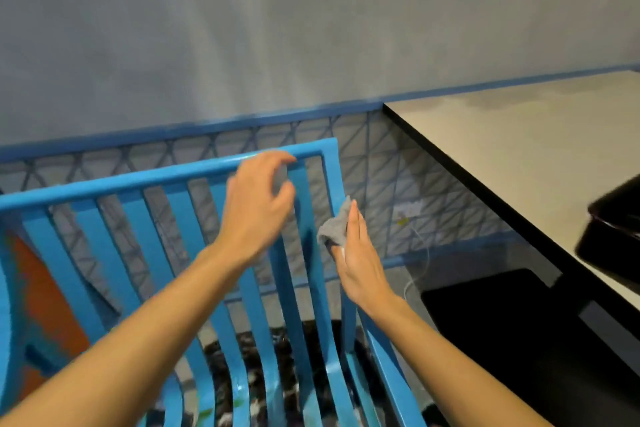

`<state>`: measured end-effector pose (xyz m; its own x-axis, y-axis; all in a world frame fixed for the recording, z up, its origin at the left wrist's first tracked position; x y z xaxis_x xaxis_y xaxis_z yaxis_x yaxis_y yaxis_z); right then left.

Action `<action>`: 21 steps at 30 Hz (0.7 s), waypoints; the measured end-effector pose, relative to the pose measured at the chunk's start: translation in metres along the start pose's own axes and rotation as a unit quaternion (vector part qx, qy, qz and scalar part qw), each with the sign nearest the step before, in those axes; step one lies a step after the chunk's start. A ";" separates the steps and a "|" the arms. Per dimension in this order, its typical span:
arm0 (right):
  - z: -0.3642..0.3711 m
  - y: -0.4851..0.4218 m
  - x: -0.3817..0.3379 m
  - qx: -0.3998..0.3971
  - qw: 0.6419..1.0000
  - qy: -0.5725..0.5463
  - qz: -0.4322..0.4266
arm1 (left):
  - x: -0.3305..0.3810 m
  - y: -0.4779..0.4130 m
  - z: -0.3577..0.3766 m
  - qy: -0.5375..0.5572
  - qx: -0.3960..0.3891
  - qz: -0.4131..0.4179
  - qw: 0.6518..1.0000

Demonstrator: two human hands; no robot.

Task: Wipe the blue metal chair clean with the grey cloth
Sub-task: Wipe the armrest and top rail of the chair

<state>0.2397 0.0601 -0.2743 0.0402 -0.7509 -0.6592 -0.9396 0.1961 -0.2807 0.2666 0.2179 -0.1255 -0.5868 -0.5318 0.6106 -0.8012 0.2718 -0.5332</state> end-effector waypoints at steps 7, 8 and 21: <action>-0.040 -0.102 -0.057 0.134 0.987 -0.042 -0.081 | -0.063 -0.056 -0.031 -0.222 -0.050 -0.136 0.964; -0.046 -0.111 -0.065 0.150 0.982 -0.016 -0.111 | -0.062 -0.054 -0.030 -0.229 -0.059 -0.126 0.963; 0.011 -0.117 -0.198 0.101 0.910 0.330 -0.230 | -0.082 -0.067 -0.084 0.077 0.022 -0.185 0.980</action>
<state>0.3454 0.1928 -0.1181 0.1373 -0.9851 0.1033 -0.7905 -0.1718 -0.5878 0.3582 0.3108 -0.0911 -0.2714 -0.4598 0.8455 -0.9583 0.0474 -0.2818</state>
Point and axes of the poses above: each hand's wrist, its own y-axis away from the middle knuckle, its own z-axis out of the palm, x = y × z, the point moved 5 cm from there along -y, towards the middle knuckle, and after that the axes turned 10 degrees about y, right-handed, at the moved point
